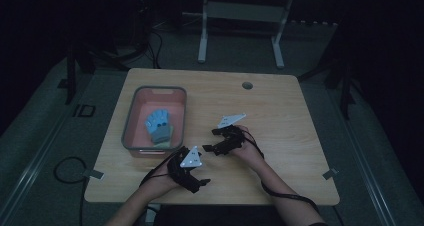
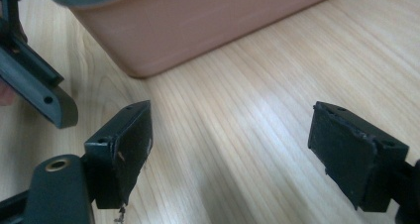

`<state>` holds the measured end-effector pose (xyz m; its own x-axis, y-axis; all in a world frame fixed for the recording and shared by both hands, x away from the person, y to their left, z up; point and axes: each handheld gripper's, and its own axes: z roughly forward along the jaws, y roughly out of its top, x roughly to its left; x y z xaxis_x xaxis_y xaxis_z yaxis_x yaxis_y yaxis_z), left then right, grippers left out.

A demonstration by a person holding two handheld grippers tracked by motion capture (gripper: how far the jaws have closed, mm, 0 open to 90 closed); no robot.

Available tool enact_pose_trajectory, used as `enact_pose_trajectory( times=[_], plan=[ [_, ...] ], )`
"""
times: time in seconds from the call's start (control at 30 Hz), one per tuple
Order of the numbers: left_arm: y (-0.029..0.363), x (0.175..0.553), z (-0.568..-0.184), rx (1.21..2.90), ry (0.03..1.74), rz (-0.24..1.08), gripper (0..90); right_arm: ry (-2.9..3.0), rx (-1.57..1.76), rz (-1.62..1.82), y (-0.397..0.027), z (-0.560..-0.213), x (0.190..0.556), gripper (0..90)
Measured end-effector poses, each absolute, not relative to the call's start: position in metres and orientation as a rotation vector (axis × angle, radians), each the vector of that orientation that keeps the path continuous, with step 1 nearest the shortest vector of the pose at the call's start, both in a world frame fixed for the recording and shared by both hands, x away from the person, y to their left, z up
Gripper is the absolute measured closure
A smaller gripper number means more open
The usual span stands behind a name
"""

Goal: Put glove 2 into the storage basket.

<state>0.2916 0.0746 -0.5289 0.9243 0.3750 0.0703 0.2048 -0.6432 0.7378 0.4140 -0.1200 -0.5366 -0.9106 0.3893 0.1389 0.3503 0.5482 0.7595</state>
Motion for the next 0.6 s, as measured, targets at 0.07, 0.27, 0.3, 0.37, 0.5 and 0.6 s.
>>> enact_pose_trajectory(
  times=[0.07, 0.27, 0.3, 0.37, 0.5, 0.6],
  plan=[
    [0.074, 0.292, -0.531, 2.291, 0.404, 0.273, 8.4, 2.721, 0.648, 1.313, -0.121, -0.538, 0.414, 17.5],
    [0.073, 0.293, -0.538, 2.279, 0.384, 0.256, 8.5, 2.724, 0.652, 1.32, -0.127, -0.545, 0.413, 17.8],
    [0.073, 0.293, -0.538, 2.279, 0.384, 0.256, 8.4, 2.724, 0.649, 1.32, -0.127, -0.546, 0.413, 17.8],
    [0.073, 0.294, -0.543, 2.291, 0.402, 0.237, 8.4, 2.726, 0.655, 1.313, -0.129, -0.548, 0.412, 17.8],
    [0.072, 0.294, -0.545, 2.3, 0.401, 0.237, 8.4, 2.722, 0.662, 1.308, -0.13, -0.55, 0.412, 17.9],
    [0.073, 0.294, -0.543, 2.276, 0.397, 0.235, 8.4, 2.72, 0.666, 1.311, -0.131, -0.55, 0.412, 17.8]
  ],
)
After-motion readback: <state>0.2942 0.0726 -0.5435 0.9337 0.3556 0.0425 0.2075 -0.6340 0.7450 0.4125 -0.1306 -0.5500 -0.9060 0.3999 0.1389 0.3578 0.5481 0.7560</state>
